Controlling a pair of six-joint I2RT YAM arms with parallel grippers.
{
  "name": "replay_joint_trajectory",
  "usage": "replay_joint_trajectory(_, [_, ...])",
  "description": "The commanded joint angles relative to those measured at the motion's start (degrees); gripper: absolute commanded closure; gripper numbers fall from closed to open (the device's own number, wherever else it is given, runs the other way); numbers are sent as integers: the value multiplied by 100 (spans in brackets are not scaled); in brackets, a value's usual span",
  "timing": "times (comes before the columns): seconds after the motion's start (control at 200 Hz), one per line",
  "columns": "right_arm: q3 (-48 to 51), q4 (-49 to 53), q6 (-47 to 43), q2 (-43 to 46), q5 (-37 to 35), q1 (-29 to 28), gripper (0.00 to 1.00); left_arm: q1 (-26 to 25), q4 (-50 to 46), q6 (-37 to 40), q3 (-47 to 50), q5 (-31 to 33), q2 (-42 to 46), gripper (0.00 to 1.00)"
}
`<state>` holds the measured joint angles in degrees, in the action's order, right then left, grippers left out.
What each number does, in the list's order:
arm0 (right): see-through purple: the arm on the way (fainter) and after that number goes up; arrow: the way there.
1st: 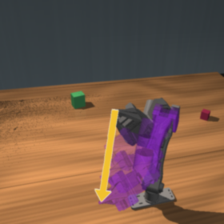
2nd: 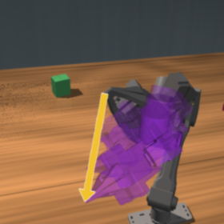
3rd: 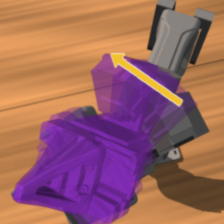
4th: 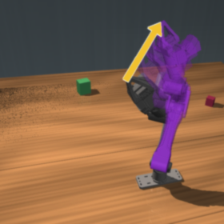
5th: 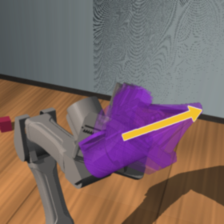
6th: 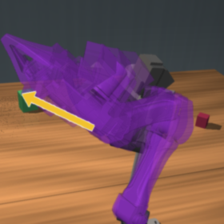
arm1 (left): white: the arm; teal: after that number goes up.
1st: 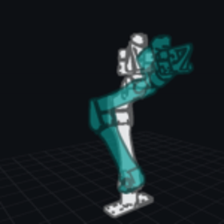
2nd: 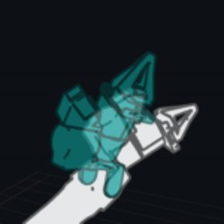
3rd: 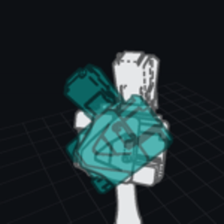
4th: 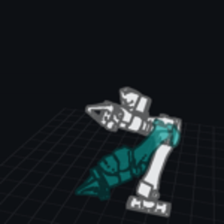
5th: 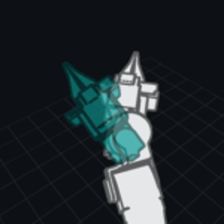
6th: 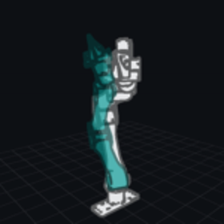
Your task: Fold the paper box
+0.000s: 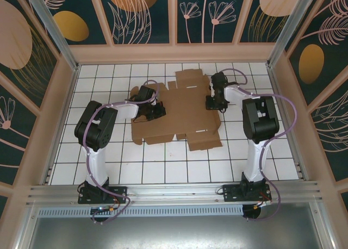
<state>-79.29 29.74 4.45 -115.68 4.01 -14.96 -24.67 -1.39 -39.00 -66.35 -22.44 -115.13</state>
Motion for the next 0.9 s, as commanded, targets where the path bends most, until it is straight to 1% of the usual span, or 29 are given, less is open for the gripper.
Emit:
replay_joint_trajectory(0.0, [139, 56, -14, 256, -32, 85, 68, 109, -591, 126, 51, 473, -220, 100])
replay_joint_trajectory(0.05, [155, 66, -22, 279, -70, 105, 67, 119, -591, 130, 44, 485, -220, 100])
replay_joint_trajectory(0.125, [187, 58, -23, 317, -78, 141, 63, 136, -591, 130, 52, 495, -227, 100])
replay_joint_trajectory(0.185, [218, 26, -27, 366, 12, 193, 59, 154, -591, 125, 52, 495, -227, 100])
replay_joint_trajectory(0.28, [260, -20, -23, 437, 243, 260, 57, 163, -582, 128, 53, 486, -221, 100])
replay_joint_trajectory(0.31, [270, -36, -10, 454, 318, 271, 59, 164, -582, 129, 53, 486, -220, 100])
replay_joint_trajectory(0.465, [302, -71, 38, 464, 443, 301, 73, 181, -582, 133, 60, 493, -237, 100])
replay_joint_trajectory(0.55, [341, -94, 71, 470, 443, 326, 75, 195, -581, 133, 62, 499, -233, 100])
replay_joint_trajectory(0.651, [359, -91, 85, 488, 475, 339, 75, 199, -573, 132, 65, 495, -245, 100])
replay_joint_trajectory(0.696, [360, -95, 91, 491, 476, 327, 81, 195, -560, 120, 70, 487, -241, 100])
replay_joint_trajectory(0.751, [296, -35, 98, 456, 216, 248, 91, 199, -534, 112, 69, 461, -245, 100])
replay_joint_trajectory(0.776, [255, 6, 85, 427, 51, 177, 93, 198, -523, 98, 77, 439, -246, 100])
replay_joint_trajectory(0.836, [151, 114, 49, 304, -443, -88, 95, 199, -470, 73, 95, 391, -228, 100])
replay_joint_trajectory(0.896, [34, 255, 22, 111, -1219, -419, 94, 199, -429, 55, 112, 351, -213, 100])
